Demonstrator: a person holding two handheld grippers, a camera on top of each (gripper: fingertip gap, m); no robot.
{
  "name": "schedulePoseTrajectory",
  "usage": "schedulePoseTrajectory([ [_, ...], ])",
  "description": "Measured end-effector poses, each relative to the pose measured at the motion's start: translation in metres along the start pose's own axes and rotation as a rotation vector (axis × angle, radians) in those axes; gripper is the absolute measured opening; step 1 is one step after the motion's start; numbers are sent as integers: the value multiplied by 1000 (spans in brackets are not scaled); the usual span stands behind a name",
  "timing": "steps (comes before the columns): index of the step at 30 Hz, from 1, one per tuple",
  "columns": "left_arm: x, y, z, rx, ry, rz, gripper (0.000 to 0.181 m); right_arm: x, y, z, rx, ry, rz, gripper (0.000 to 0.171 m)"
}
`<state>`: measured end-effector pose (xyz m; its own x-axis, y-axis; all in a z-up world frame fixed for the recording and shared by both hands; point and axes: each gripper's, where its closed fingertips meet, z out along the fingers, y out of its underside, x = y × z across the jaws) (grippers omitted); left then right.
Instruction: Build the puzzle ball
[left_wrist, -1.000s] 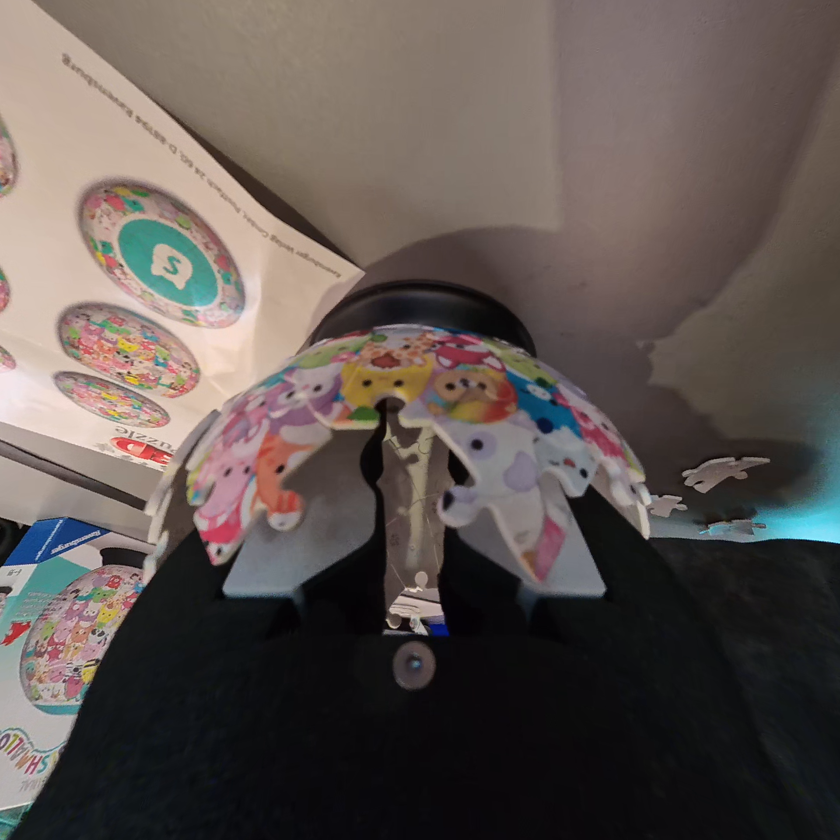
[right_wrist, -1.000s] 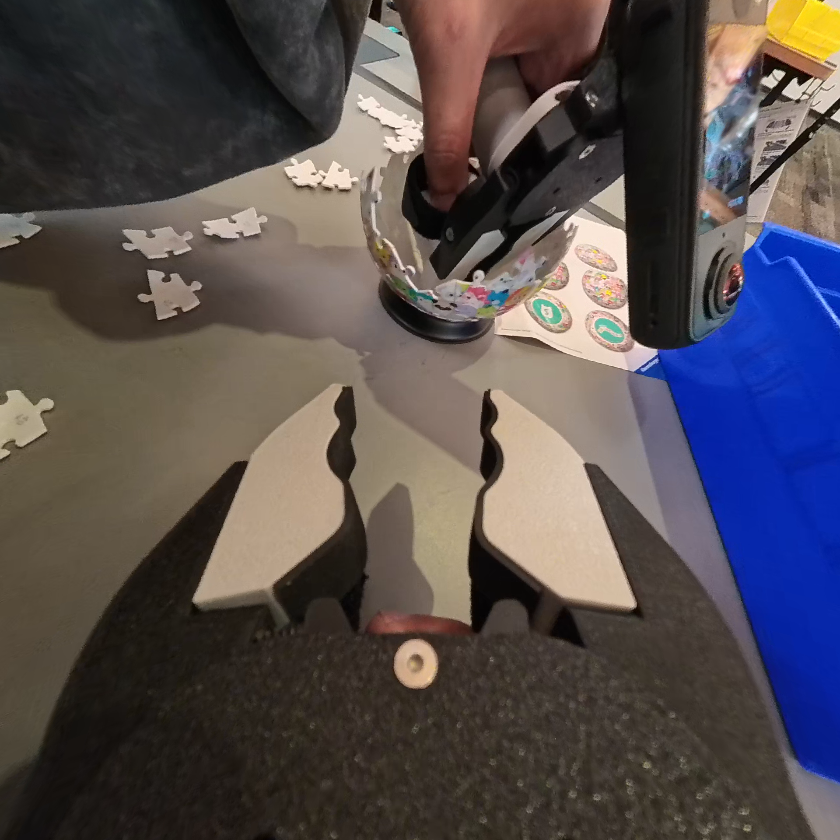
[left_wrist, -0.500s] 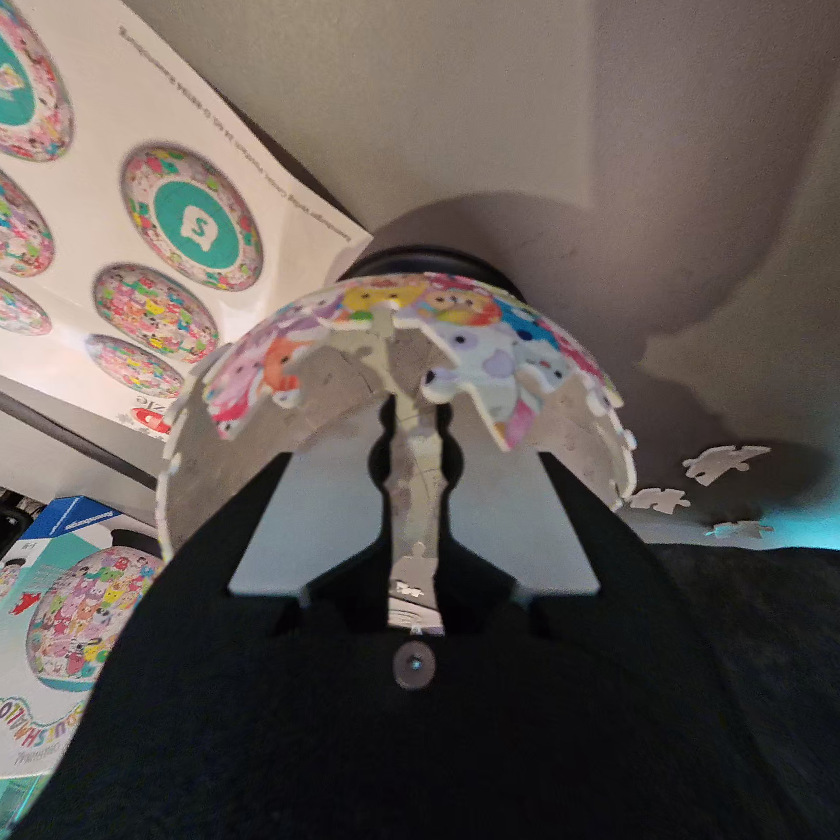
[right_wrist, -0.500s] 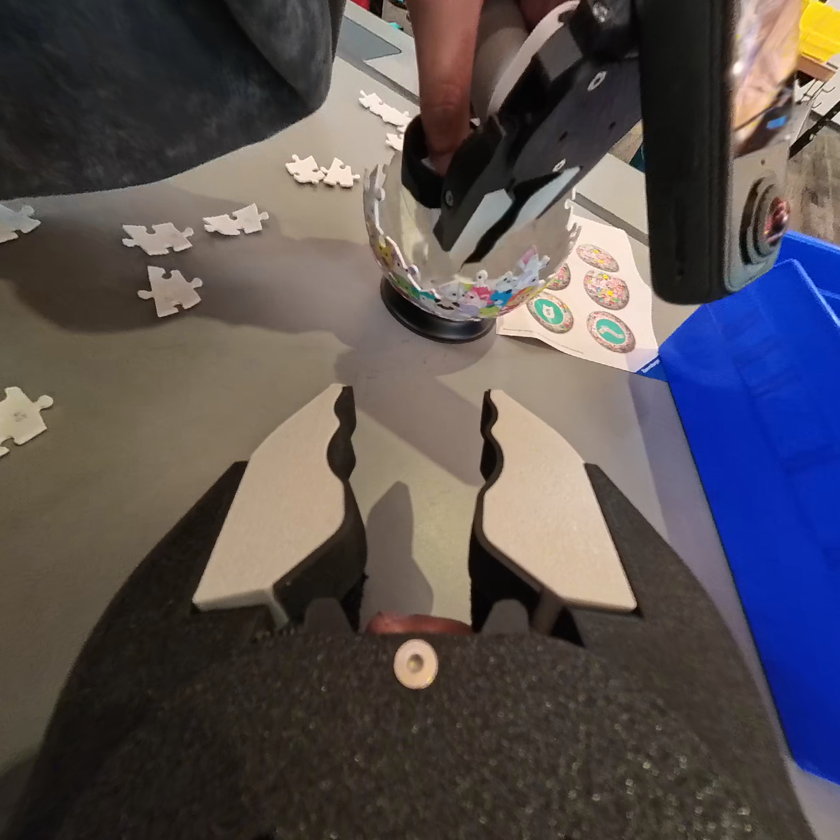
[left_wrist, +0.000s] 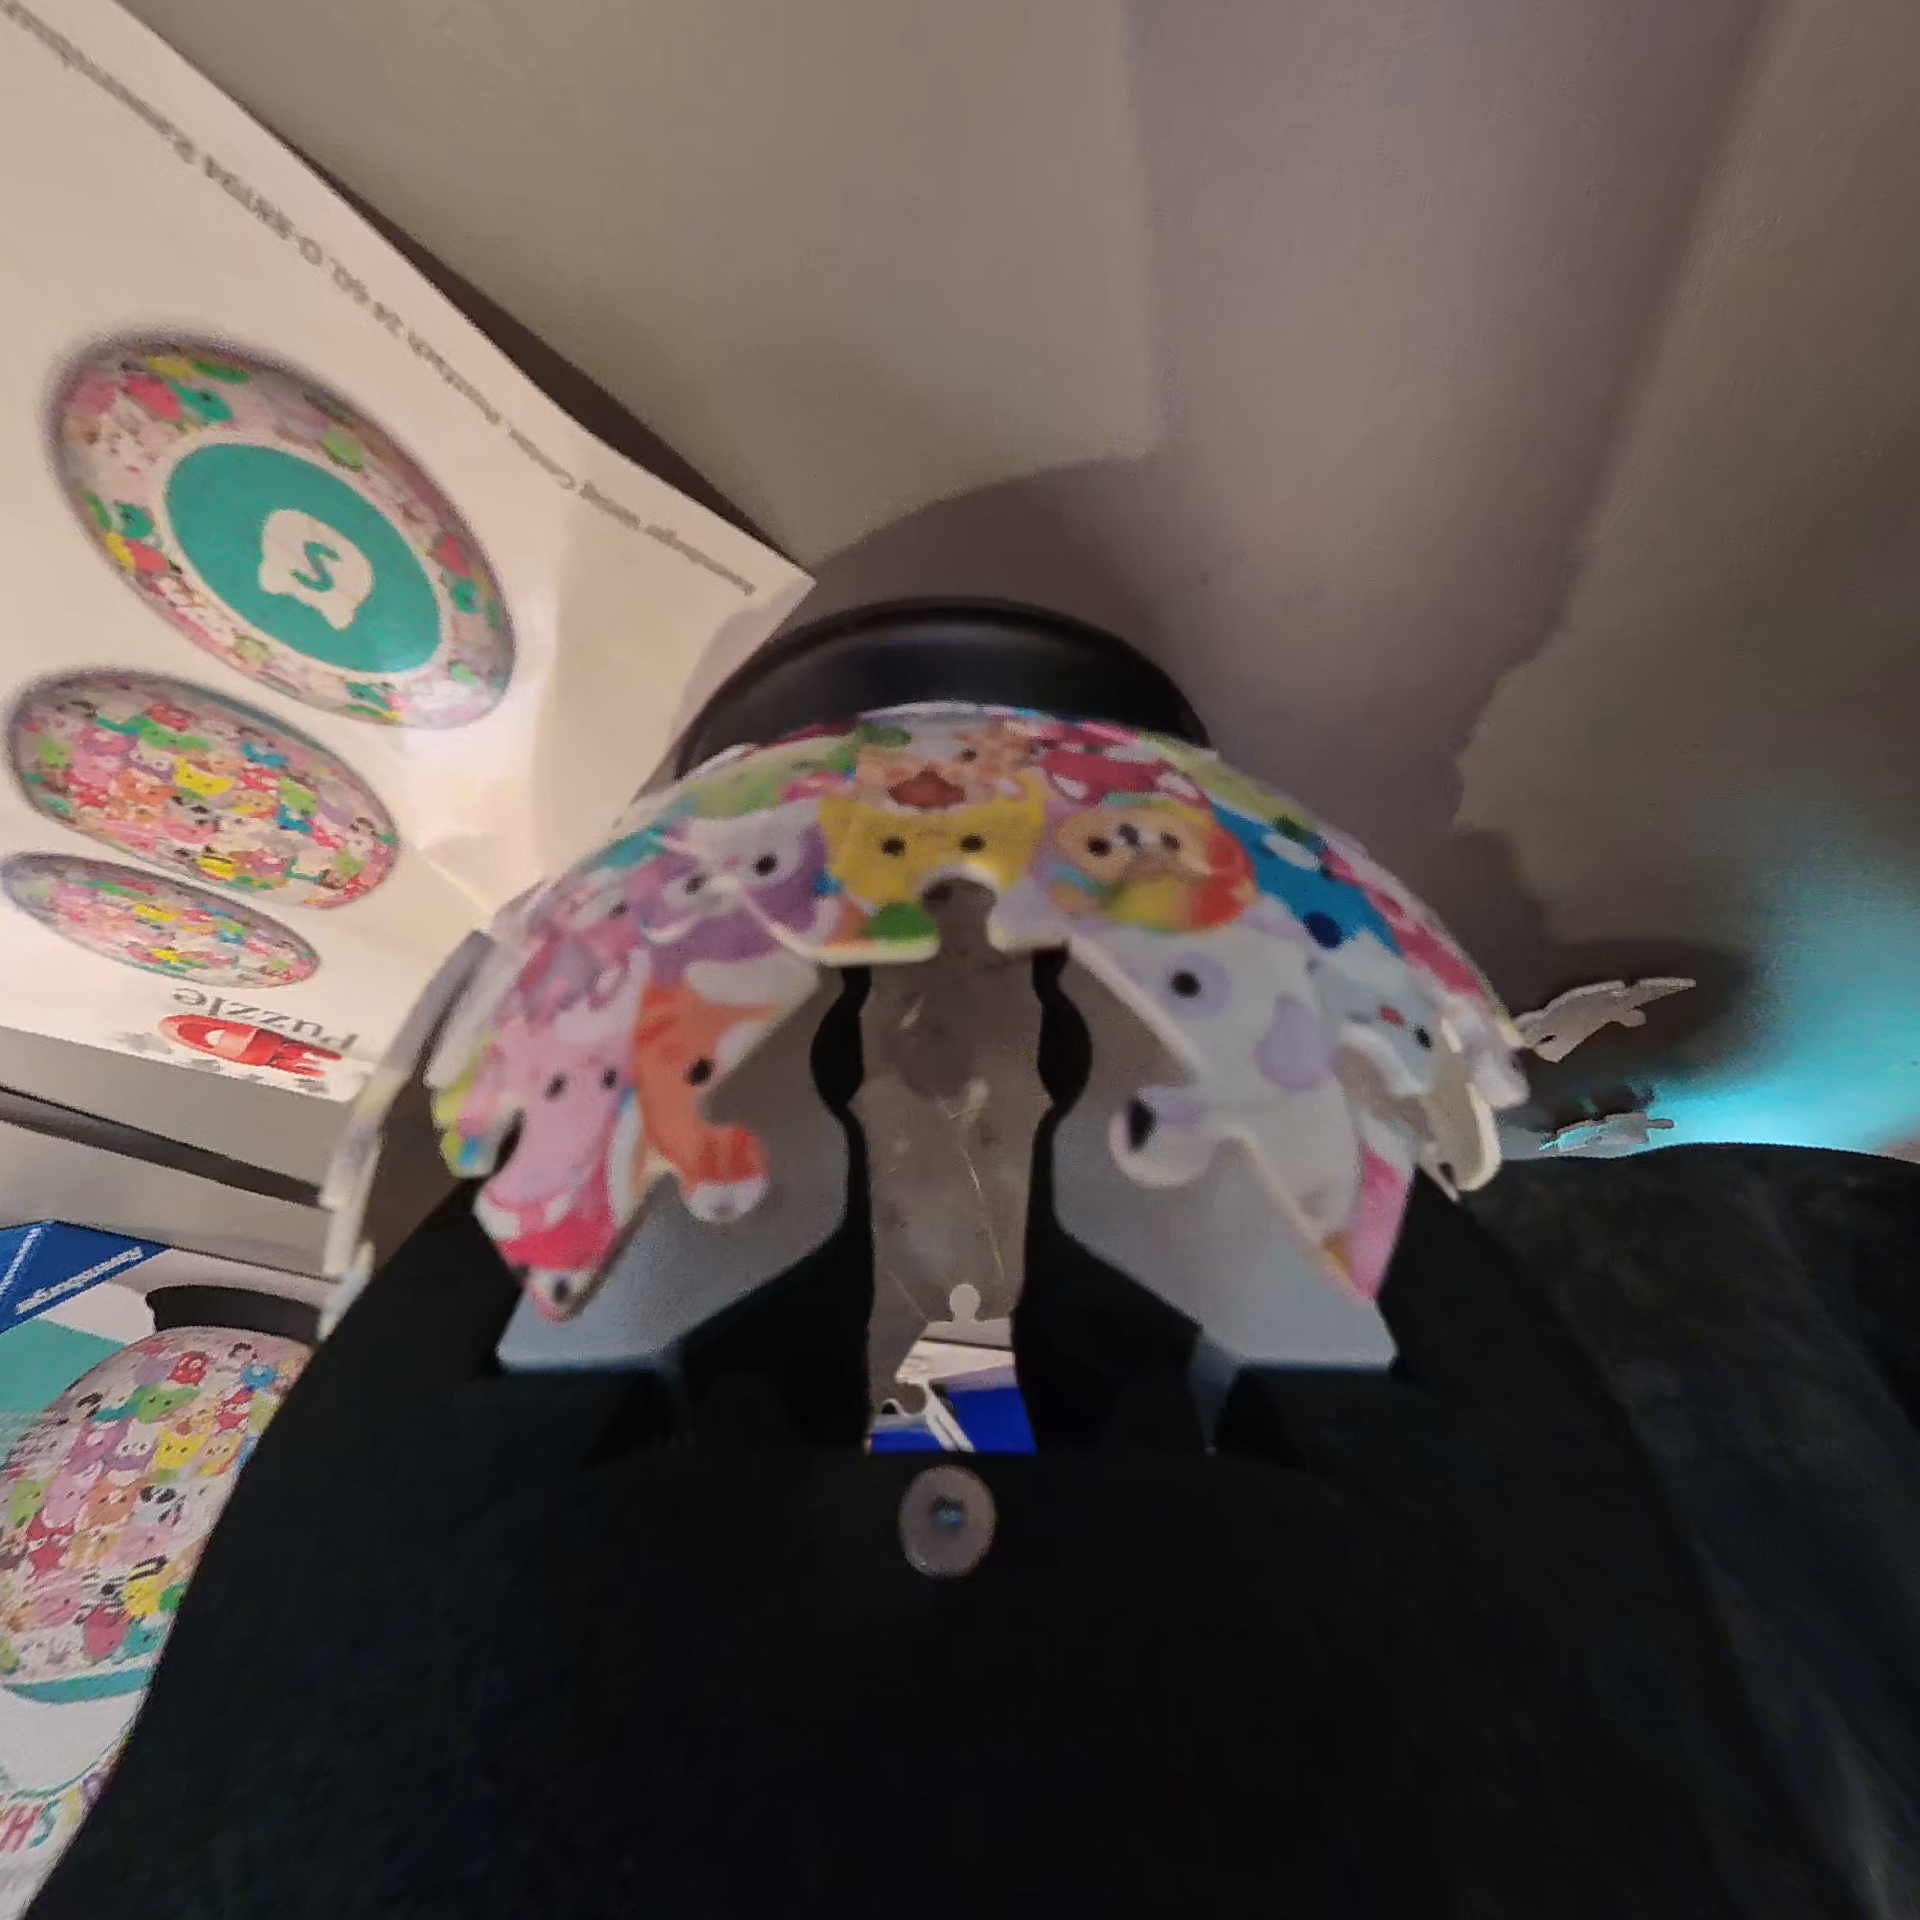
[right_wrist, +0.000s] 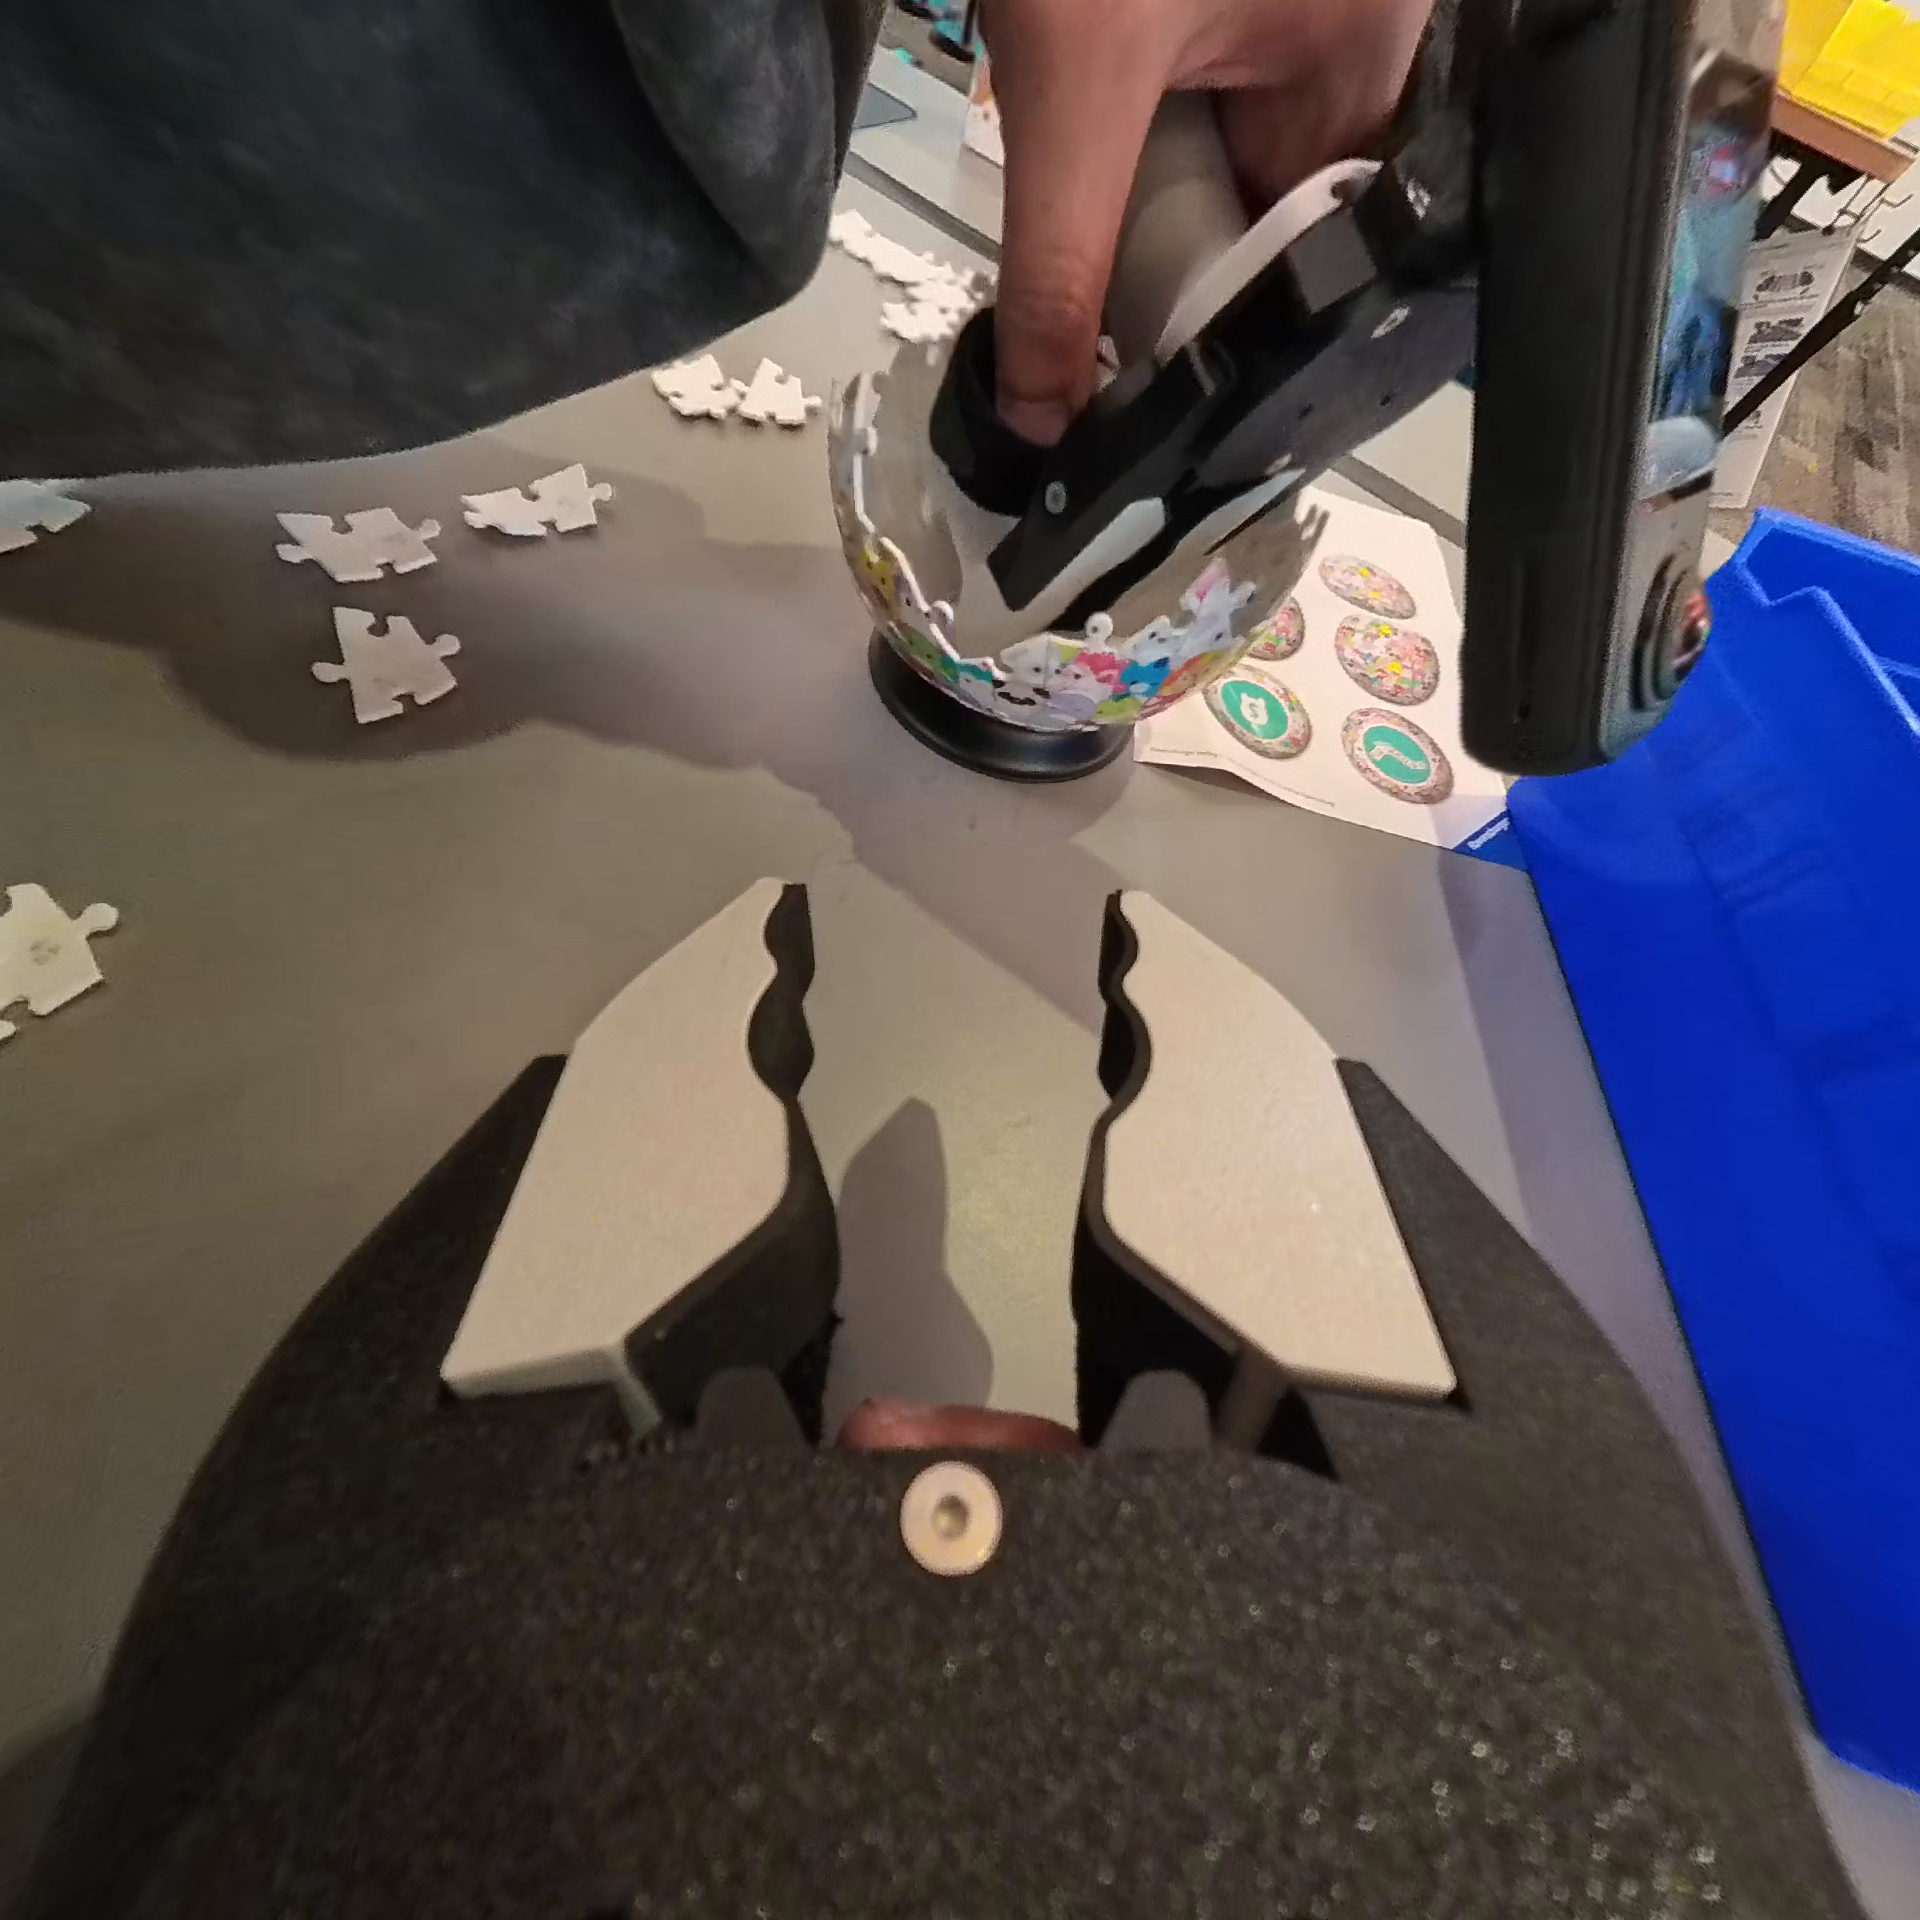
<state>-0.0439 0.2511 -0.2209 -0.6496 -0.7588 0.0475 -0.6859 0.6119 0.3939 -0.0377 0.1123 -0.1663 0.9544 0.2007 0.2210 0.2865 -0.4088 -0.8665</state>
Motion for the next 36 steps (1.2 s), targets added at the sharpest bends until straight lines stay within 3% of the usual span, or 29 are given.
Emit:
schedulePoseTrajectory([
  [5, -2, 0, 1, -23, -26, 26, 89, 1, 1, 0, -2, 2, 1, 53],
  [8, -1, -1, 1, -28, -39, 45, 79, 1, 0, 0, -1, 0, 0, 53],
  [9, -1, -1, 1, -26, -44, 49, 20, 1, 0, 0, -1, 1, -1, 53],
  [24, -1, 0, 0, 21, -75, 37, 20, 1, 1, 0, -4, 1, -2, 53],
  [26, -1, 0, -3, 30, -78, 40, 0, 1, 1, 0, -3, 0, -1, 53],
  [30, 1, 1, -6, 40, -72, 31, 0, 0, 1, 0, -5, 0, -5, 53],
  [32, 0, 2, -6, 41, -79, 29, 7, 0, 0, 0, -3, 0, -6, 53],
  [34, -3, -1, -8, 65, -91, 23, 29, 0, 0, -1, -4, 0, -5, 53],
  [36, -2, -3, -8, 76, -77, 21, 38, 1, 1, 0, -5, 1, -5, 53],
])
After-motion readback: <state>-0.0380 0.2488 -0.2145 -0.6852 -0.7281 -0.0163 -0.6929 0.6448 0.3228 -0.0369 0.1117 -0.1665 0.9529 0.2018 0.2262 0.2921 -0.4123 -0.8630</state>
